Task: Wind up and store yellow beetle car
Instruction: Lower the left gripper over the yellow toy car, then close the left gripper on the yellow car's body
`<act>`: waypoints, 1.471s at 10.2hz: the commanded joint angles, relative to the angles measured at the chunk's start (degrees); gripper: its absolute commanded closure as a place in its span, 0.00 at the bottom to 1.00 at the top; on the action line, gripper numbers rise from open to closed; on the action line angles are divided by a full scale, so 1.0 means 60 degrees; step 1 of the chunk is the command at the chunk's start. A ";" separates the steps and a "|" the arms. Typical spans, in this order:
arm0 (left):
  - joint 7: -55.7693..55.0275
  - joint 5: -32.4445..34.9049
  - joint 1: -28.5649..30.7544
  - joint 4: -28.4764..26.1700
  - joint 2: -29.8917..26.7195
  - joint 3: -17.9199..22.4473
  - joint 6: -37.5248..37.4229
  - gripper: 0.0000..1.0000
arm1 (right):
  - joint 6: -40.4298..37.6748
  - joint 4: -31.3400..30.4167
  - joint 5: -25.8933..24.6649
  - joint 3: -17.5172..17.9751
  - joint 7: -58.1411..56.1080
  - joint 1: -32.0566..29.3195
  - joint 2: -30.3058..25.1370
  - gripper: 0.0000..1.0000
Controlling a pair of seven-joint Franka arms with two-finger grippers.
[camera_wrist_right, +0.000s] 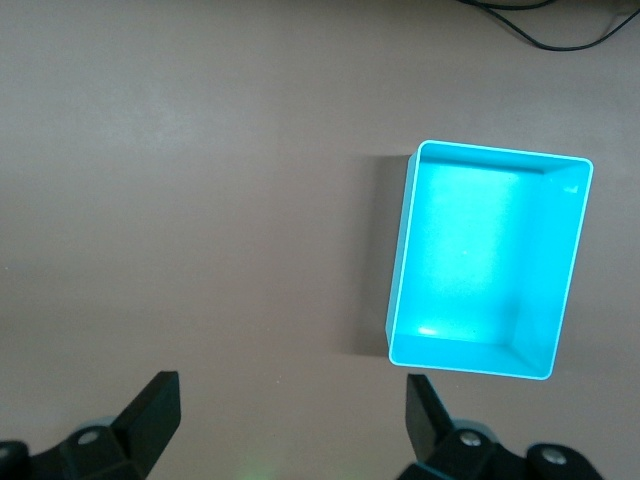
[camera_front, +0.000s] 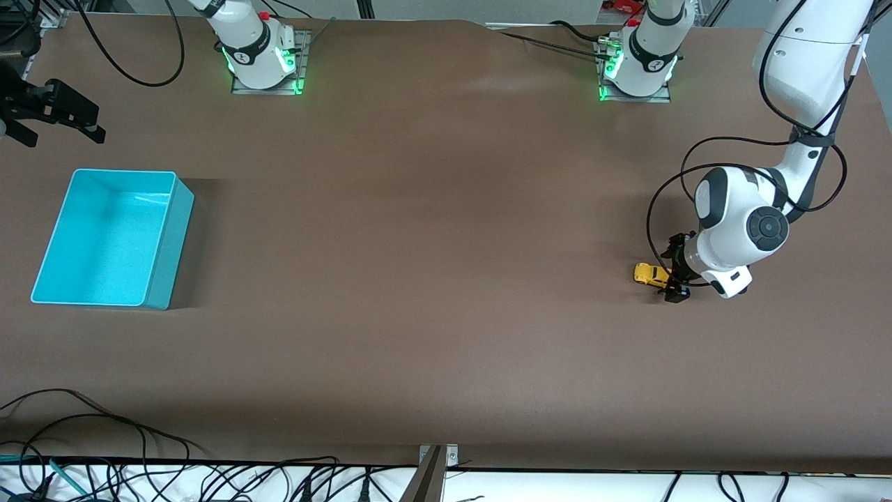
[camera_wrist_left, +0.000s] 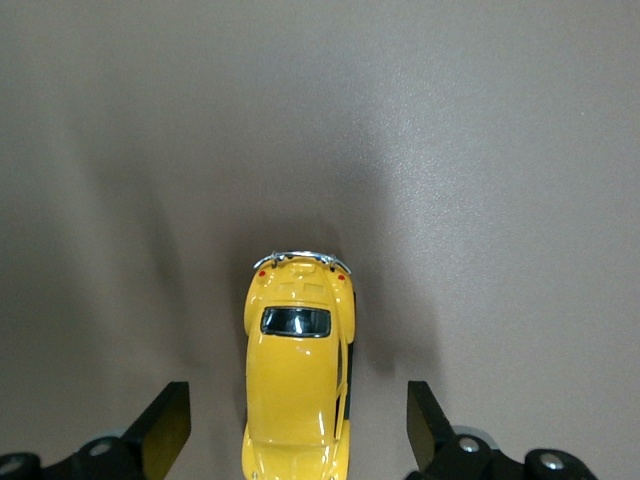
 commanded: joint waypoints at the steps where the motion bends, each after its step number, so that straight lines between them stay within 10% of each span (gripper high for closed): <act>1: -0.0238 0.0338 0.0021 -0.0046 -0.0022 -0.0003 0.0133 0.53 | -0.0180 0.0194 0.0157 0.0000 0.0018 0.0003 0.0065 0.00; 4: -0.0223 0.0338 0.0006 -0.0046 -0.0051 -0.0003 0.0089 1.00 | -0.0195 0.0194 0.0157 0.0000 0.0018 0.0003 0.0079 0.00; 15: -0.4091 0.0338 -0.2001 0.0071 -0.0228 -0.0062 -0.0691 1.00 | -0.0195 0.0180 0.0157 0.0000 0.0018 0.0003 0.0079 0.00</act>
